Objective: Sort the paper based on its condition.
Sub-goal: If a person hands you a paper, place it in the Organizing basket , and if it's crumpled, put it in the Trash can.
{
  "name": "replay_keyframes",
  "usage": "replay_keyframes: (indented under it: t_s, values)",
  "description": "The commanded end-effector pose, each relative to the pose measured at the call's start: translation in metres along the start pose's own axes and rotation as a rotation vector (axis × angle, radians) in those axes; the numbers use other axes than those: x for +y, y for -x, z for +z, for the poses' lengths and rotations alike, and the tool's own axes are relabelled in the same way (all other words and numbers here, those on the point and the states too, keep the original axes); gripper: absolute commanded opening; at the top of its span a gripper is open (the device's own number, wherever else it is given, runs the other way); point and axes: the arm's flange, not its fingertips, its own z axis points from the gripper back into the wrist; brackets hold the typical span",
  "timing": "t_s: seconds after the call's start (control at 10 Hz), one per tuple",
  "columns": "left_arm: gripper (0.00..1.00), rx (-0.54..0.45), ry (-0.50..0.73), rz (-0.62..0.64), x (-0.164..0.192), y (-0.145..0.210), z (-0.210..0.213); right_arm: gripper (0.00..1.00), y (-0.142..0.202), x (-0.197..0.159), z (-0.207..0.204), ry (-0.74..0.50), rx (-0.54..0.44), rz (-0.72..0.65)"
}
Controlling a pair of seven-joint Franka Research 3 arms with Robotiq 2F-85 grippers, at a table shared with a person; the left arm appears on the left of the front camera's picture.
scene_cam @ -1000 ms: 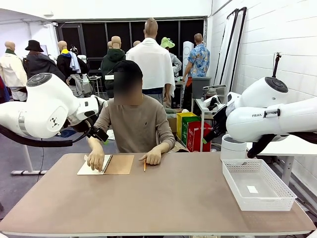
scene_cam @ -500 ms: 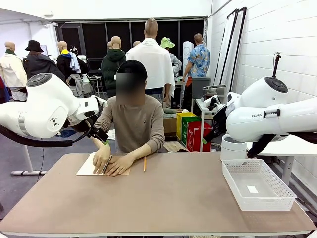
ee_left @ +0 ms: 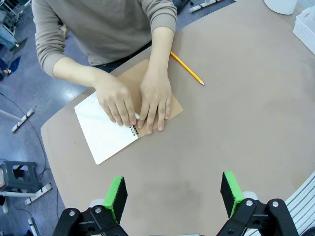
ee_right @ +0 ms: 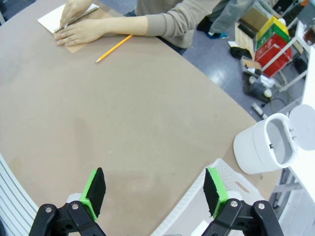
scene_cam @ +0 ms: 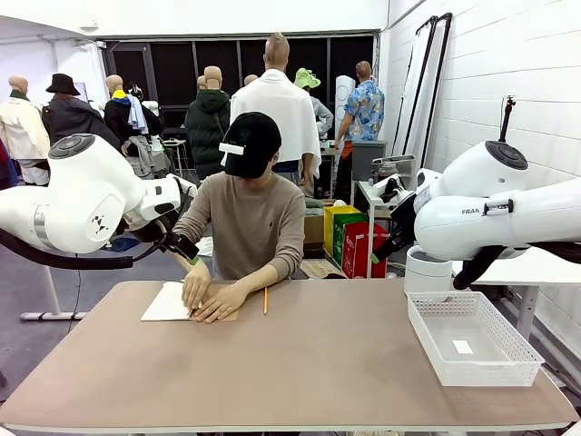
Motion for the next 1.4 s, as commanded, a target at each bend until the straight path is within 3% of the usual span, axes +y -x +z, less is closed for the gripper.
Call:
replay_keyframes:
  t_s: [0.0, 1.3]
  values:
    - [1.00, 0.000, 0.000, -0.001, 0.0005, 0.0004, 0.0000, 1.00, 0.0001, -0.0002, -0.0001, 0.000, 0.000, 0.000]
    - [1.00, 0.000, 0.000, -0.001, 0.0005, 0.0004, 0.0000, 1.00, 0.0001, -0.0002, -0.0001, 0.000, 0.000, 0.000]
